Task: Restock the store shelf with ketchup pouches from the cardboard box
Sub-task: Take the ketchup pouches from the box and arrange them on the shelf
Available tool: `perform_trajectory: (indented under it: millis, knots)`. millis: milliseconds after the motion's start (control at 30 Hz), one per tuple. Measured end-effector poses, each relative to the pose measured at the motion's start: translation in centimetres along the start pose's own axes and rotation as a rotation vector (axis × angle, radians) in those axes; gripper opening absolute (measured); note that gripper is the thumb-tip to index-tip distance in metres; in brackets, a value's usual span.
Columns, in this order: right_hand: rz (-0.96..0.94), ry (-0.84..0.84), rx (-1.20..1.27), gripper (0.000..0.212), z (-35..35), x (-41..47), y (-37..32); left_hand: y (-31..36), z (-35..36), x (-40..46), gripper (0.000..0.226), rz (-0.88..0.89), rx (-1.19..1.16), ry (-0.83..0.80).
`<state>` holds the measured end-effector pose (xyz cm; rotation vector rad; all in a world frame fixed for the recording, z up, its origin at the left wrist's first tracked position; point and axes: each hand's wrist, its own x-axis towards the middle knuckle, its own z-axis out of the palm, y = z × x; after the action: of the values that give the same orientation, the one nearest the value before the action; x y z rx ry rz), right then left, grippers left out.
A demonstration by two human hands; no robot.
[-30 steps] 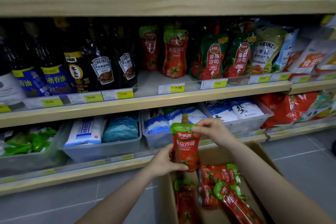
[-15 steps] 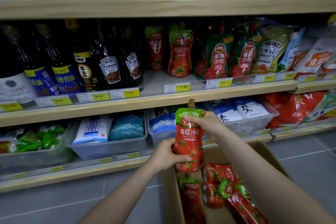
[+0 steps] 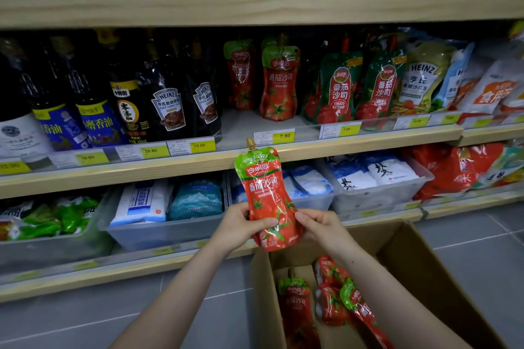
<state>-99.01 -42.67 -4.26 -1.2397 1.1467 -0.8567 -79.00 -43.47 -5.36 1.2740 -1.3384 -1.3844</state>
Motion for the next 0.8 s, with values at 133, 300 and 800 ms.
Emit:
perform_trajectory:
  millis: [133,300,800]
  knots:
    - [0.008,-0.032,0.043,0.027,-0.2,-0.2,0.3,-0.3,0.1,0.0,0.051,-0.029,-0.020,-0.016]
    - [0.026,-0.005,-0.013,0.025,-0.4,0.6,-1.3,-0.7,1.1,0.4,0.036,0.084,0.102,0.100]
    - [-0.130,0.186,-0.115,0.035,-0.7,2.7,-4.4,1.5,-0.9,1.0,0.040,0.304,0.449,0.212]
